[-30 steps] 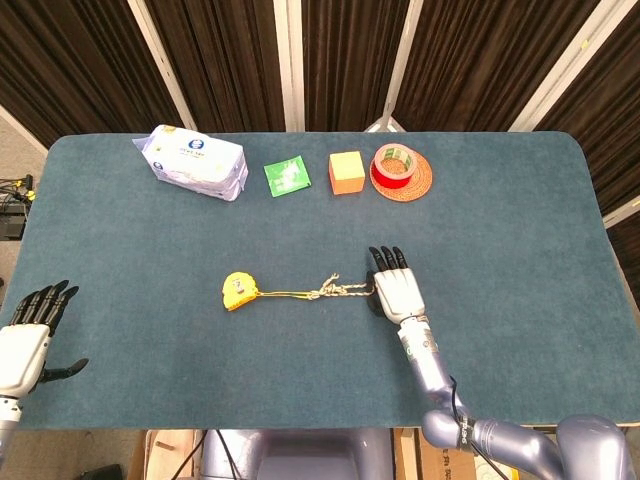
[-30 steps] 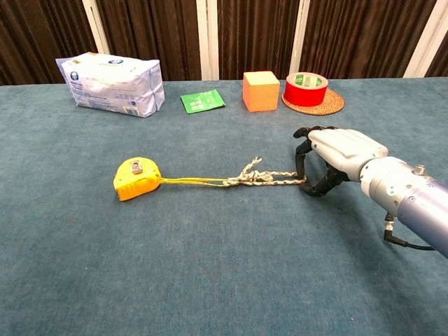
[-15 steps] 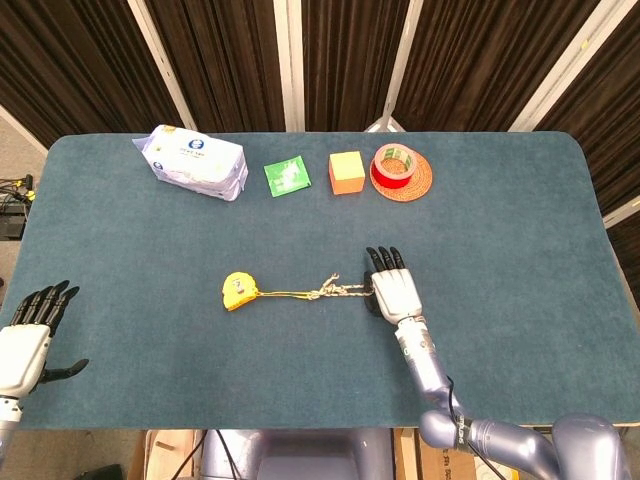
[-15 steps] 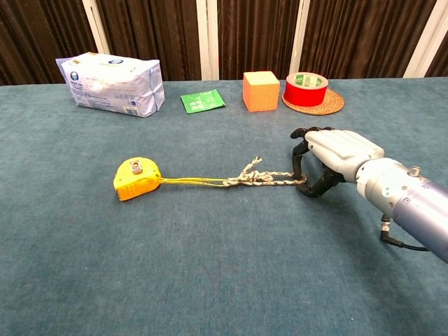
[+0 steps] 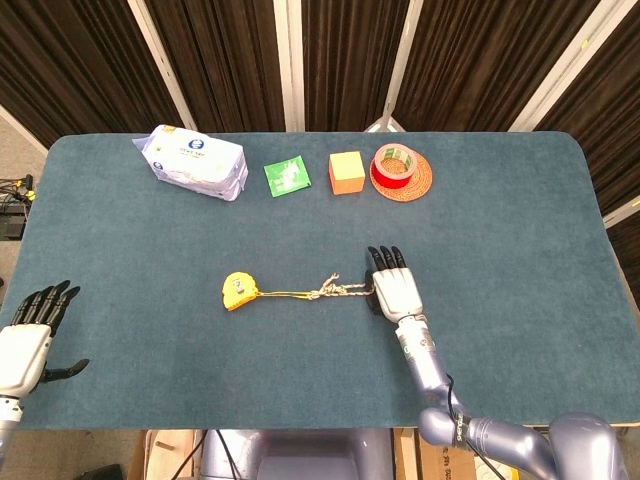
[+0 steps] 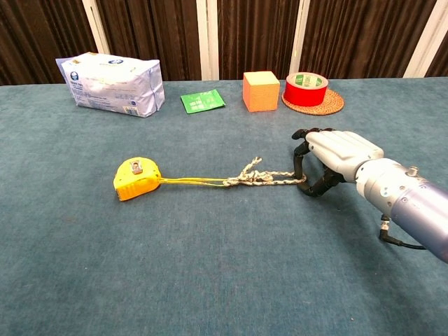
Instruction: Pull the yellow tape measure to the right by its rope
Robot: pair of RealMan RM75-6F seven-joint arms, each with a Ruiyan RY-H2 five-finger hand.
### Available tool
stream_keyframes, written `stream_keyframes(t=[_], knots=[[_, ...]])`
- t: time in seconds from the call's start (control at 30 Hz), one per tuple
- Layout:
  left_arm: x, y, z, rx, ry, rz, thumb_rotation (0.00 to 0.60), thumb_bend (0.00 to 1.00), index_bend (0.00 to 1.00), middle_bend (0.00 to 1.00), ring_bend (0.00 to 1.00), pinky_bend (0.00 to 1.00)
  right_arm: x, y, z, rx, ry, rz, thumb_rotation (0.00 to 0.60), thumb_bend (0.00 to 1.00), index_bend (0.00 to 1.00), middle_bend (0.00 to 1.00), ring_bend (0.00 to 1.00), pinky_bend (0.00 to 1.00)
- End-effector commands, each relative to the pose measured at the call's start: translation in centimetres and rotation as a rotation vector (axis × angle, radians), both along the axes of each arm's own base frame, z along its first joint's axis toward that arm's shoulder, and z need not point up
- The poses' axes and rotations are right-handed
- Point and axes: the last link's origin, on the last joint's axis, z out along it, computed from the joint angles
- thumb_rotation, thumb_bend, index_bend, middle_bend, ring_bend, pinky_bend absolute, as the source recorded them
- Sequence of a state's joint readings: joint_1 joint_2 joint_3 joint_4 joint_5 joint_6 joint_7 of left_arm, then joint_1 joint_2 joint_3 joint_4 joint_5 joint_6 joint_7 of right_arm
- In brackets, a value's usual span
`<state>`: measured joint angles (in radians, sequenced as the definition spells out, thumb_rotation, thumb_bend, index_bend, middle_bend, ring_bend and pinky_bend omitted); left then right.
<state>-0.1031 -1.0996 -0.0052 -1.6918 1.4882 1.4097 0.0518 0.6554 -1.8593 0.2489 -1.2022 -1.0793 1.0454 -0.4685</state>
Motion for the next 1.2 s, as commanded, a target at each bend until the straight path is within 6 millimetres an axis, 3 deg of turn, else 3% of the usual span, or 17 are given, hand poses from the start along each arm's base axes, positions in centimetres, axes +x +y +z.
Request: stream_keyframes(t=[0.03,0.57,0.87,1.2], knots=[[0.0,0.0,0.0,0.000,0.000,0.001,0.600,0.00,0.00,0.00,0.00,0.00,-0.1,0.0,-0.1,0.001,0.002,-0.003,0.600,0.41,0.56,0.11,0.00,0.00],[0.0,0.0,0.0,-0.002,-0.006,0.004,0.600,0.00,0.00,0.00,0.00,0.00,0.0,0.3,0.0,0.002,-0.016,-0.005,0.600,0.45,0.61,0.12,0.00,0.00],[0.0,0.0,-0.1,-0.002,-0.006,0.004,0.600,0.00,0.00,0.00,0.00,0.00,0.5,-0.1,1.8,-0.032,-0.023,0.020,0.600,0.45,0.62,0.12,0.00,0.00],[0.1,-0.1,0.0,0.000,0.000,0.000,0.600,0.00,0.00,0.00,0.00,0.00,-1.6,-0.7,4.3,-0.078,0.008,-0.023,0.600,0.45,0.62,0.12,0.00,0.00]])
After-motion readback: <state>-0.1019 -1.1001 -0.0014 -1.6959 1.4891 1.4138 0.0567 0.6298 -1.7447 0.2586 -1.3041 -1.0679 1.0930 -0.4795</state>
